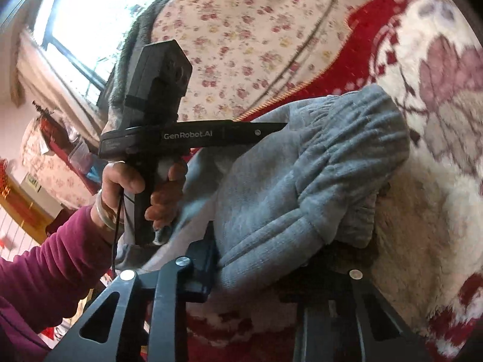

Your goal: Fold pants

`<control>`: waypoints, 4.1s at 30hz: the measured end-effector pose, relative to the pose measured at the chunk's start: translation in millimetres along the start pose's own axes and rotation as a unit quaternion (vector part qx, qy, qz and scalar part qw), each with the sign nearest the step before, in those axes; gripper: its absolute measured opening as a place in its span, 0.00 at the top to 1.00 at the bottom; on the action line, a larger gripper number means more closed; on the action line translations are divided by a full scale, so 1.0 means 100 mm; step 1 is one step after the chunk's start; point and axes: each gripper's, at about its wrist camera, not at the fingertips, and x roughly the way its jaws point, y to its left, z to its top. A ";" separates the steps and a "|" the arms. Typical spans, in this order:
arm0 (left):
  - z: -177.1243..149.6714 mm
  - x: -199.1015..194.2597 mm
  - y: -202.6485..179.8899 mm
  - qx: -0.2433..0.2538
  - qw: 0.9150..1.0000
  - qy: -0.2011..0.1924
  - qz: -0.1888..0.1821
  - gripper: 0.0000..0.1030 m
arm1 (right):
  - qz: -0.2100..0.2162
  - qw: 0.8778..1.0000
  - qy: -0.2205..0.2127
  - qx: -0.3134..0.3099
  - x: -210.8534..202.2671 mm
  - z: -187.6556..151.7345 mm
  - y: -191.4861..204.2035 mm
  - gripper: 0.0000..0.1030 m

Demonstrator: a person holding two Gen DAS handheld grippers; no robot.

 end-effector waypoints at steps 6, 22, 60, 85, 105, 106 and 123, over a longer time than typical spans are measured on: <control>0.03 -0.73 -0.01 -0.004 0.998 -0.066 0.002 0.81 | 0.024 0.998 -0.018 -0.050 -0.12 0.21 0.42 0.72; -1.16 -2.91 0.78 -0.106 0.963 -0.232 0.082 1.00 | 0.094 0.963 0.032 -0.251 0.64 0.33 2.43 0.76; -2.50 -3.03 0.02 -0.103 0.929 -0.188 0.301 0.28 | -0.014 0.962 0.118 -0.245 1.22 -0.01 2.34 0.22; -3.11 -3.14 0.38 -0.130 0.926 -0.140 0.324 0.44 | 0.021 0.947 0.108 -0.302 1.34 -0.10 2.68 0.22; -2.87 -3.37 0.27 -0.201 0.912 -0.220 0.280 0.33 | 0.143 0.923 0.166 -0.317 1.28 -0.56 2.81 0.20; -2.83 -3.35 0.25 -0.196 0.914 -0.222 0.277 0.33 | 0.119 0.930 0.149 -0.314 1.21 -0.46 2.71 0.20; -2.99 -2.99 0.74 -0.249 0.891 -0.158 0.345 0.21 | 0.004 0.982 0.165 -0.087 1.46 0.06 1.45 0.05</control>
